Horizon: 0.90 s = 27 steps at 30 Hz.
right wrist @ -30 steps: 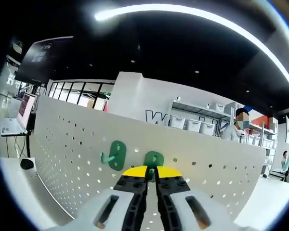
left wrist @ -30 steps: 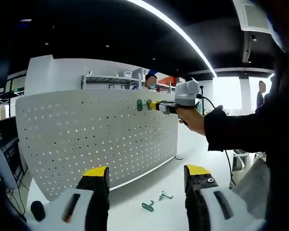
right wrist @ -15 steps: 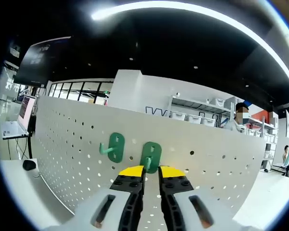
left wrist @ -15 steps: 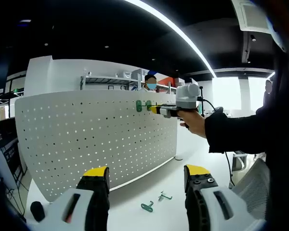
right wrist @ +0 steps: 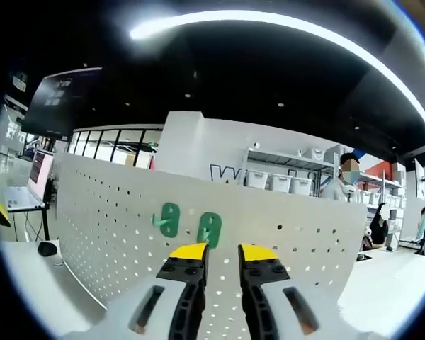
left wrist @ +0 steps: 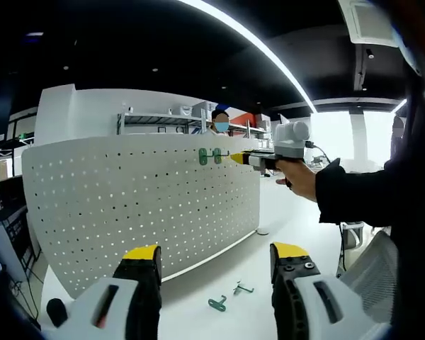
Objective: Insert the hook assembly into the mounting plate slot until the hook locks in place.
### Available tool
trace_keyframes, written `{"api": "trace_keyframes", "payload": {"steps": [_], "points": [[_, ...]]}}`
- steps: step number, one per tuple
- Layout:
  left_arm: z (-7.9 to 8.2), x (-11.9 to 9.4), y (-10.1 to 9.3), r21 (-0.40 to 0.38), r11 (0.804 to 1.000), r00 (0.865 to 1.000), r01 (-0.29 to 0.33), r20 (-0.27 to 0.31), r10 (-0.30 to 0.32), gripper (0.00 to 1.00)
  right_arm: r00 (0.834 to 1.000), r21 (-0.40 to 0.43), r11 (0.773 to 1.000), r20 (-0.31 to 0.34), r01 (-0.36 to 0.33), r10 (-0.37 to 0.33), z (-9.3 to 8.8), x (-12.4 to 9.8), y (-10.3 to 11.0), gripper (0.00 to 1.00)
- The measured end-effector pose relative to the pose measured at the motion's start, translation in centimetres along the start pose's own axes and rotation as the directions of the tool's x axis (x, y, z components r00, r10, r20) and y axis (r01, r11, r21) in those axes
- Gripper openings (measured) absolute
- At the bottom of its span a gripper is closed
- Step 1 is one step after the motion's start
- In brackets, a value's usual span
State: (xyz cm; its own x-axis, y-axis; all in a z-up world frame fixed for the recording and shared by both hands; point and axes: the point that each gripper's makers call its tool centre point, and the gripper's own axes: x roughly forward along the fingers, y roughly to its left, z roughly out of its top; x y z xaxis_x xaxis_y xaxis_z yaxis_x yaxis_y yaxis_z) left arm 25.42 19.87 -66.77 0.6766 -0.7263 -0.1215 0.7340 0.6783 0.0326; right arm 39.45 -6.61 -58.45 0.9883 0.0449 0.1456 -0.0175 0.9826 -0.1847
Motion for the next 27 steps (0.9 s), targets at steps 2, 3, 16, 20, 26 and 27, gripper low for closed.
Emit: {"api": "trace_keyframes", "payload": {"steps": [2,3,16,20,26,27], "points": [[-0.2,0.0,-0.1,0.0,1.0,1.0,0.001,-0.004,-0.001,0.64,1.0,0.002,1.0,0.001,-0.006,0.006,0.1,-0.5,0.1,0.15],[-0.3,0.1,-0.1,-0.001,1.0,1.0,0.002,-0.006,-0.002,0.64,1.0,0.0,1.0,0.002,-0.009,0.009,0.2,-0.9,0.1,0.15],[-1.3,1.1,-0.8,-0.009,0.999,0.999,0.034,-0.033,-0.034,0.62,0.999,0.024,0.999,0.007,-0.047,0.047,-0.2,-6.9,1.6,0.16],[-1.6,1.4,-1.1,-0.007,0.999,0.998,0.043,-0.041,-0.043,0.62,0.998,0.024,0.998,-0.002,-0.058,0.058,-0.5,-8.6,1.9,0.16],[-1.8,1.7,-1.2,-0.003,0.999,0.997,0.05,-0.052,-0.05,0.62,0.997,0.015,0.997,0.011,-0.071,0.071,0.3,-11.1,2.2,0.16],[-1.9,1.8,-1.3,-0.002,0.999,0.997,0.051,-0.054,-0.051,0.62,0.997,0.013,0.997,0.014,-0.074,0.074,0.4,-11.6,2.2,0.16]]}}
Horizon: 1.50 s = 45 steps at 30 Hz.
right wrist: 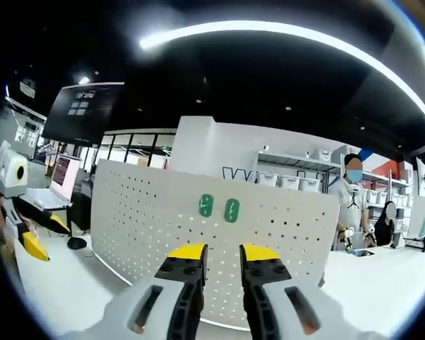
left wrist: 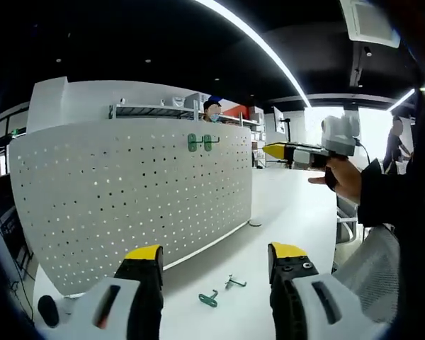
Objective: Insert the hook assembly into the mounting plate slot until the hook locks in place.
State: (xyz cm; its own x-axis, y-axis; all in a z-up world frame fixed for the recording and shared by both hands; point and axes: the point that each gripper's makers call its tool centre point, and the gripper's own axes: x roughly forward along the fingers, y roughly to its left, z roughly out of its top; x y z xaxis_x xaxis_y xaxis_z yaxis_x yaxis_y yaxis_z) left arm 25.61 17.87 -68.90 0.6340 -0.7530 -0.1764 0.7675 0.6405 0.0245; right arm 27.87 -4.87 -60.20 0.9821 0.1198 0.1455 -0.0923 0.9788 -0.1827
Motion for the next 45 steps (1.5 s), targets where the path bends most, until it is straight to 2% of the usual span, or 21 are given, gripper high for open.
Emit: {"api": "trace_keyframes", "payload": {"steps": [10,19,29,35,45], "points": [[0.1,1.6,-0.7,0.02,0.999,0.999,0.035,-0.011,-0.035,0.59,1.0,0.016,1.0,-0.002,-0.026,0.027,-0.5,-3.7,1.5,0.16],[-0.6,3.5,-1.7,0.029,0.996,0.996,0.087,-0.04,-0.086,0.57,0.998,0.009,0.999,-0.041,-0.045,0.045,-2.4,-5.9,2.4,0.16],[-2.5,6.4,-2.6,0.066,0.988,0.986,0.138,-0.1,-0.131,0.51,0.996,0.032,0.998,-0.072,-0.048,0.05,-3.8,-6.6,2.7,0.16],[-3.6,7.9,-2.9,0.074,0.985,0.98,0.159,-0.129,-0.148,0.47,0.996,0.028,0.999,-0.074,-0.046,0.048,-3.9,-6.4,2.6,0.16],[-7.0,10.8,-3.8,0.103,0.969,0.955,0.223,-0.221,-0.196,0.4,0.995,0.029,0.999,-0.091,-0.04,0.042,-4.7,-6.5,2.5,0.16]]}}
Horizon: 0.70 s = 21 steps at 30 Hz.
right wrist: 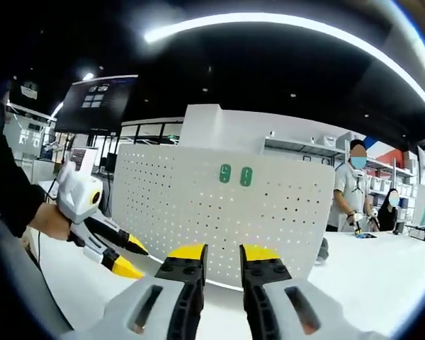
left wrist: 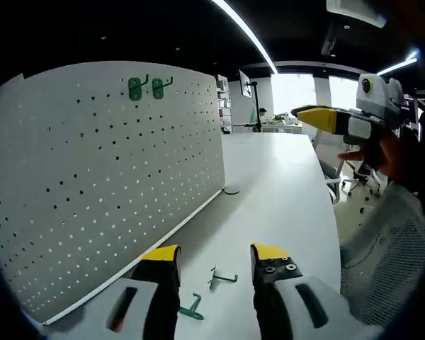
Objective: Insert the hook assembly into the mounting plate slot until the hook locks in place.
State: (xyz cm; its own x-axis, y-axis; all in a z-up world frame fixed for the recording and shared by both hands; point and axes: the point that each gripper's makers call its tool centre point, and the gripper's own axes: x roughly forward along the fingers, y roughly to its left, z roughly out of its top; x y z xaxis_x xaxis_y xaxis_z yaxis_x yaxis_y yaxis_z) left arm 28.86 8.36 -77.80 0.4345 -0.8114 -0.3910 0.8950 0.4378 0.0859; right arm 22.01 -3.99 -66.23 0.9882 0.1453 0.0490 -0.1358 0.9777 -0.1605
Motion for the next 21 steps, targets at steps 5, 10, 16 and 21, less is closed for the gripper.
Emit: {"api": "trace_keyframes", "payload": {"steps": [5,10,16,21], "points": [[-1.4,1.9,-0.2,0.022,1.0,0.999,0.022,-0.046,-0.021,0.38,1.0,0.006,1.0,-0.012,0.014,-0.014,-0.6,-0.2,-0.4,0.16],[-2.8,3.4,-0.5,0.039,0.998,0.995,0.046,-0.091,-0.042,0.37,1.0,0.014,1.0,-0.02,0.019,-0.019,-0.9,-0.2,-0.5,0.16],[-4.4,4.9,-0.5,0.056,0.997,0.989,0.062,-0.138,-0.054,0.34,1.0,0.006,1.0,-0.03,0.005,-0.004,-1.2,-0.1,0.1,0.16],[-5.3,6.2,-0.3,0.064,0.995,0.983,0.073,-0.173,-0.061,0.3,0.999,0.018,1.0,-0.048,-0.009,0.01,-1.6,0.1,0.4,0.18]]}}
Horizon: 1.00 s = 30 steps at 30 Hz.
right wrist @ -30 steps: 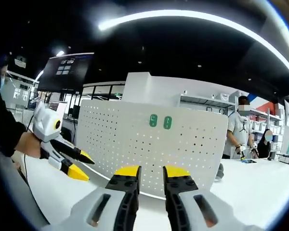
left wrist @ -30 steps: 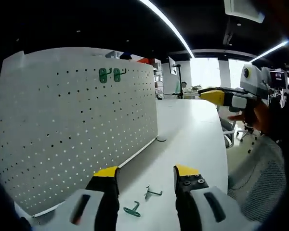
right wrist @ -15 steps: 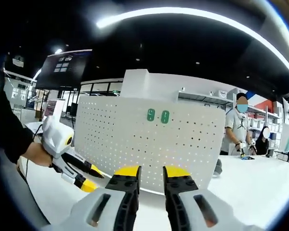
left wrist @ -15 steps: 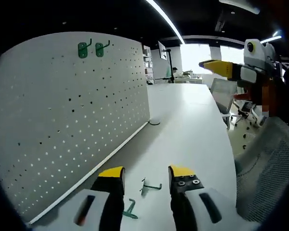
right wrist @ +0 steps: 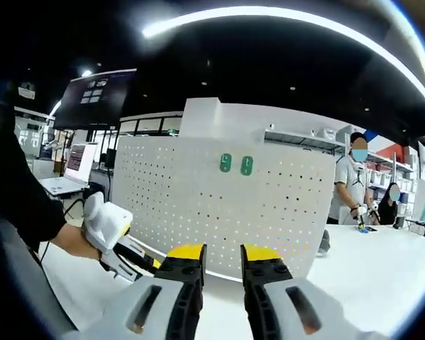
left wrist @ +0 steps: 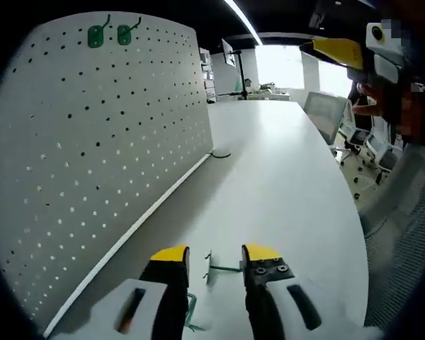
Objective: Insert the hook assembly into the mounting plate slot until the hook locks in place.
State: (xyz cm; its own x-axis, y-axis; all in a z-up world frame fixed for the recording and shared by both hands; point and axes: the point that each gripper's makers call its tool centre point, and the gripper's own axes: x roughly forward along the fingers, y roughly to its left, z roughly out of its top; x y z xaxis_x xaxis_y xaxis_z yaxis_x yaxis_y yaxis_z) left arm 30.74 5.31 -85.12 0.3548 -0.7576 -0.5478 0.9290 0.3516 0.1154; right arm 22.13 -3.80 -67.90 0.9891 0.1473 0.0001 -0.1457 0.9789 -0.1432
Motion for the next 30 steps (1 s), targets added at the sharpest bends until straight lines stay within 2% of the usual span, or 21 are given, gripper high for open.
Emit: {"api": "trace_keyframes", "payload": {"steps": [10,13,20,30], "points": [[-1.6,1.8,0.2,0.03,0.999,0.998,0.017,-0.064,-0.015,0.24,0.998,0.032,0.998,-0.047,-0.05,0.052,-1.2,0.5,1.0,0.26],[-2.0,2.0,0.4,0.041,0.999,0.997,0.013,-0.078,-0.01,0.23,0.991,0.07,0.994,-0.101,-0.086,0.093,-2.4,0.8,1.8,0.31],[-2.2,2.4,0.4,0.05,0.999,0.995,0.02,-0.095,-0.016,0.19,0.977,0.096,0.985,-0.147,-0.142,0.155,-3.5,1.2,3.1,0.36],[-2.5,2.8,0.6,0.055,0.998,0.994,0.02,-0.112,-0.013,0.13,0.967,0.116,0.979,-0.172,-0.17,0.189,-4.2,1.3,3.6,0.39]]}}
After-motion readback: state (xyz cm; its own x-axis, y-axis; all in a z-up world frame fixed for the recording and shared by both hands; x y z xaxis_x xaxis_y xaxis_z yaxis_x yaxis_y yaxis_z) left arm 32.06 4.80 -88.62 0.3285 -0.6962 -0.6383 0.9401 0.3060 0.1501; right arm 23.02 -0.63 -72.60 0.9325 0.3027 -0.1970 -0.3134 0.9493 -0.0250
